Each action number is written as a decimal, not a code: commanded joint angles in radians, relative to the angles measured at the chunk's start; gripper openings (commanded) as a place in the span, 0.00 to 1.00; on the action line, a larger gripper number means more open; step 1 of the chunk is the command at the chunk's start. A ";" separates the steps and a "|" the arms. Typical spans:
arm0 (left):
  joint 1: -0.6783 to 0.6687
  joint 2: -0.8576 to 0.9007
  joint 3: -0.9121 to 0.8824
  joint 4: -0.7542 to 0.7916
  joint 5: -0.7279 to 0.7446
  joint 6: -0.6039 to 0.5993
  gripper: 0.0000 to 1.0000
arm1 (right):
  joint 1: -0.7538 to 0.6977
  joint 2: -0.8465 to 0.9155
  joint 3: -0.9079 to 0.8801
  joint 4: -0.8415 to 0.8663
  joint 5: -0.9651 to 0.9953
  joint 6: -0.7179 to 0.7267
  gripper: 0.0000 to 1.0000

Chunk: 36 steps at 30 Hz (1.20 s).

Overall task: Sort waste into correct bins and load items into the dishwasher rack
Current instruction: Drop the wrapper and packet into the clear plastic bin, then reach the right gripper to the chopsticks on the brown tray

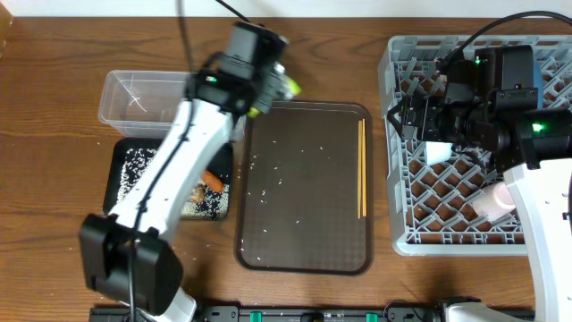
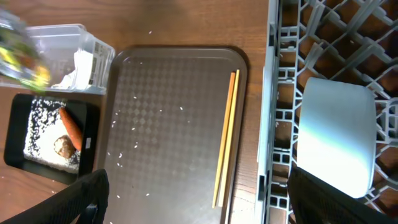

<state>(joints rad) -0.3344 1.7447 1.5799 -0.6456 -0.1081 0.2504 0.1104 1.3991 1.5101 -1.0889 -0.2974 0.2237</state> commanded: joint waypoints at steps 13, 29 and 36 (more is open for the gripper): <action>0.205 0.116 -0.028 -0.004 -0.088 0.089 0.96 | 0.014 -0.004 0.013 -0.003 0.013 -0.004 0.88; 0.205 -0.283 -0.008 -0.204 0.299 -0.288 0.96 | 0.243 0.066 0.013 0.008 0.121 0.054 0.60; 0.205 -0.325 -0.009 -0.435 0.426 -0.308 0.97 | 0.359 0.258 0.012 -0.004 0.304 0.247 0.49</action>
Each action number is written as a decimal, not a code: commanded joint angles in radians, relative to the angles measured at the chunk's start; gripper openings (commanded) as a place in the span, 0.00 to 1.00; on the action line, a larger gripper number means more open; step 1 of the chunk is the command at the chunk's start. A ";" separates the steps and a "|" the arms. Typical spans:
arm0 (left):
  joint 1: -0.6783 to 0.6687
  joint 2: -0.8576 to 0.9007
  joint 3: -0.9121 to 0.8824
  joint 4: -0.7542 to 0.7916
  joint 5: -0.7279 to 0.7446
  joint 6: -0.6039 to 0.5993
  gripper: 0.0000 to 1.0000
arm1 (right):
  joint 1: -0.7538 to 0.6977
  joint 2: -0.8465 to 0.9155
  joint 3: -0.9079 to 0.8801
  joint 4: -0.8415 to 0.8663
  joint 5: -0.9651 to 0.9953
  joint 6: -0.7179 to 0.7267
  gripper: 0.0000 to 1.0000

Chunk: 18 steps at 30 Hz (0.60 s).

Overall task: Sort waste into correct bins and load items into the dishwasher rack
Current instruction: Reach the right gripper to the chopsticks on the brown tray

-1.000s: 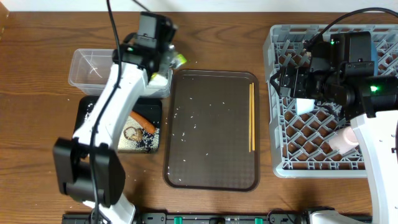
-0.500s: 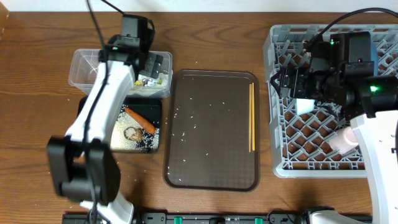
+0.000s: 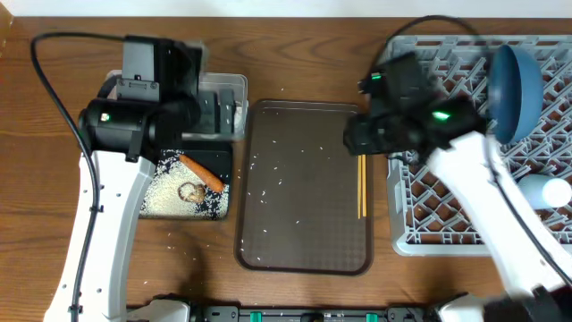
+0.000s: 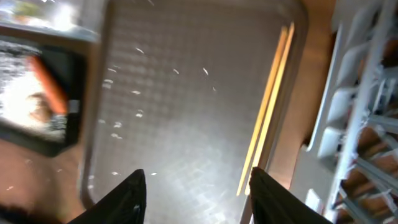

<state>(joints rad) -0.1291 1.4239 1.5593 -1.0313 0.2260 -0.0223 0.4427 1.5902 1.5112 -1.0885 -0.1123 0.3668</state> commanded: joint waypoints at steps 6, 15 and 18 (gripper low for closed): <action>0.007 -0.021 0.012 -0.201 0.087 -0.036 1.00 | 0.028 0.278 0.011 0.021 0.195 0.180 0.49; 0.135 -0.121 0.012 -0.208 0.083 -0.058 0.98 | 0.002 0.505 0.011 0.020 0.098 0.174 0.45; 0.147 -0.118 0.011 -0.222 0.043 -0.058 0.98 | 0.002 0.542 0.011 0.022 0.101 0.175 0.44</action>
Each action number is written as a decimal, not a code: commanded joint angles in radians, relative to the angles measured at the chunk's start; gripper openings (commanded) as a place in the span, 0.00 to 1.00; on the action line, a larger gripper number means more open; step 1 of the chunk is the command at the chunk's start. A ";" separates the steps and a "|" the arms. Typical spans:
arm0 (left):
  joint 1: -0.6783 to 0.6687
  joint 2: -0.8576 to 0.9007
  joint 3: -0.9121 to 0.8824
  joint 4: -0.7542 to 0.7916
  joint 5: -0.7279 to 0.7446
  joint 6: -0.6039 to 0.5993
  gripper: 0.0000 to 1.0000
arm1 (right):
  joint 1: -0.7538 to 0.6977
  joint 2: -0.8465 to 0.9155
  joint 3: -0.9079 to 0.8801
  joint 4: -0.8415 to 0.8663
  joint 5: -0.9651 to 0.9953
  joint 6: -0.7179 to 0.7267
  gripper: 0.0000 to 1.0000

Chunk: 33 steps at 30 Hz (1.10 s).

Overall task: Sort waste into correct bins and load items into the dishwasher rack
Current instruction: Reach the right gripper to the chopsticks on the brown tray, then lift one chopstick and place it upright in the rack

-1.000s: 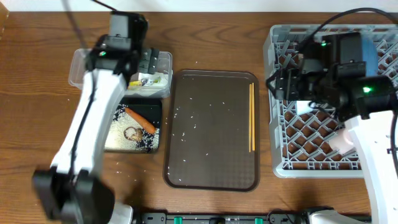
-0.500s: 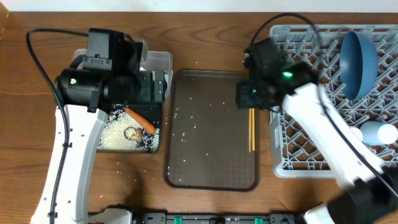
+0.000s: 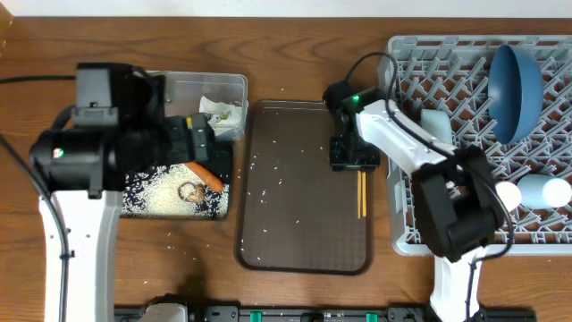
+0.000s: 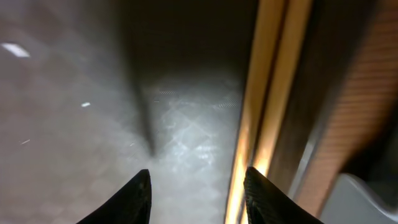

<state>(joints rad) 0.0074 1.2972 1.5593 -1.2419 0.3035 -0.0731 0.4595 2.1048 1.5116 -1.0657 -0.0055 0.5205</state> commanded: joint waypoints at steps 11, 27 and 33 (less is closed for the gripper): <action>0.010 0.010 0.009 -0.014 -0.085 -0.007 0.98 | -0.013 0.041 -0.004 0.011 0.024 0.021 0.33; 0.010 0.010 0.009 -0.014 -0.084 -0.007 0.98 | -0.013 -0.119 0.001 0.033 -0.055 -0.077 0.01; 0.010 0.010 0.009 -0.014 -0.084 -0.007 0.98 | -0.029 -0.338 0.012 0.035 -0.047 -0.140 0.01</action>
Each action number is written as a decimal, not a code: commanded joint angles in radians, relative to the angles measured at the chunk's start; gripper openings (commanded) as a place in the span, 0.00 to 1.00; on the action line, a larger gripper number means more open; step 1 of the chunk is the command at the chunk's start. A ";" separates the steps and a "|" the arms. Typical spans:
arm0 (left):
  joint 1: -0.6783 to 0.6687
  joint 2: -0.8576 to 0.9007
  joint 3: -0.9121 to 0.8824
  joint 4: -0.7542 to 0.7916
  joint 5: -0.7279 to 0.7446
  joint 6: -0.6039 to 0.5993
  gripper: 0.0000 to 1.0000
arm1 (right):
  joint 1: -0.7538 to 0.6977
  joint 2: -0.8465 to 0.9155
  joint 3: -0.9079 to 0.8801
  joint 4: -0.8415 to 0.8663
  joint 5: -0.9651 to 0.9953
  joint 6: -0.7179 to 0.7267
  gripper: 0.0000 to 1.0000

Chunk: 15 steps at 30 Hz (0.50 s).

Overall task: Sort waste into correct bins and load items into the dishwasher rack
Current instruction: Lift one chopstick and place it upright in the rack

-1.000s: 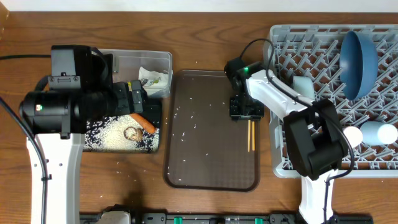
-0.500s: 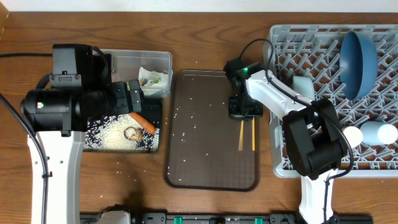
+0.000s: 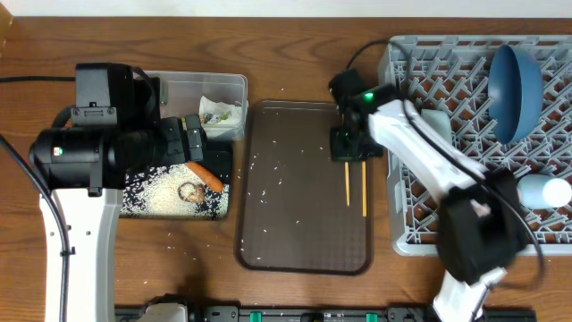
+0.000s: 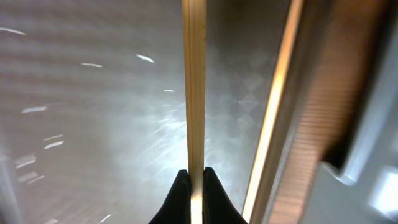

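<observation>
My right gripper [image 4: 194,186] is shut on one wooden chopstick [image 4: 194,93], held just over the brown tray [image 3: 295,224]; from overhead the gripper [image 3: 347,148] shows with that chopstick [image 3: 348,186] pointing toward the front. The second chopstick [image 3: 364,190] lies on the tray by its right rim, also in the wrist view [image 4: 273,124]. The grey dishwasher rack [image 3: 420,206] stands to the right. My left gripper [image 3: 188,134] hovers between the clear bin [image 3: 170,87] and the black food tray [image 3: 134,207]; its jaws are not readable.
The clear bin holds crumpled wrappers [image 3: 217,111]. The black tray carries rice, a carrot piece [image 3: 206,175] and a round lump [image 3: 189,190]. In the rack stand a blue bowl [image 3: 513,79] and a white cup [image 3: 543,190]. Rice grains dot the brown tray.
My right gripper was open over the two chopsticks lying side by side; now it is shut on one, which sits to the left of the other. The left arm has hardly moved.
At first my left gripper held a greenish wrapper near the tray's back edge and my right gripper was over the rack by a white cup. Then the left was over the clear bin, the right above the chopsticks. The wrapper lay in the bin; now one chopstick is gripped.
</observation>
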<state>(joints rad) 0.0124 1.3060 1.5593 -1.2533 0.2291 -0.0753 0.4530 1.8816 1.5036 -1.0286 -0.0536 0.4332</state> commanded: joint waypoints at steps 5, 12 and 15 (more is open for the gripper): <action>0.005 0.002 0.009 -0.003 -0.010 -0.005 0.98 | -0.133 -0.276 0.020 -0.043 0.019 -0.115 0.01; 0.005 0.002 0.009 -0.003 -0.010 -0.005 0.98 | -0.360 -0.378 0.020 -0.071 0.024 -0.387 0.01; 0.005 0.002 0.009 -0.003 -0.010 -0.005 0.98 | -0.451 -0.375 0.020 -0.069 0.027 -0.472 0.01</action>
<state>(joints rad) 0.0124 1.3060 1.5593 -1.2533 0.2291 -0.0757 0.0669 1.5158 1.5177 -1.0962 -0.0391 0.1200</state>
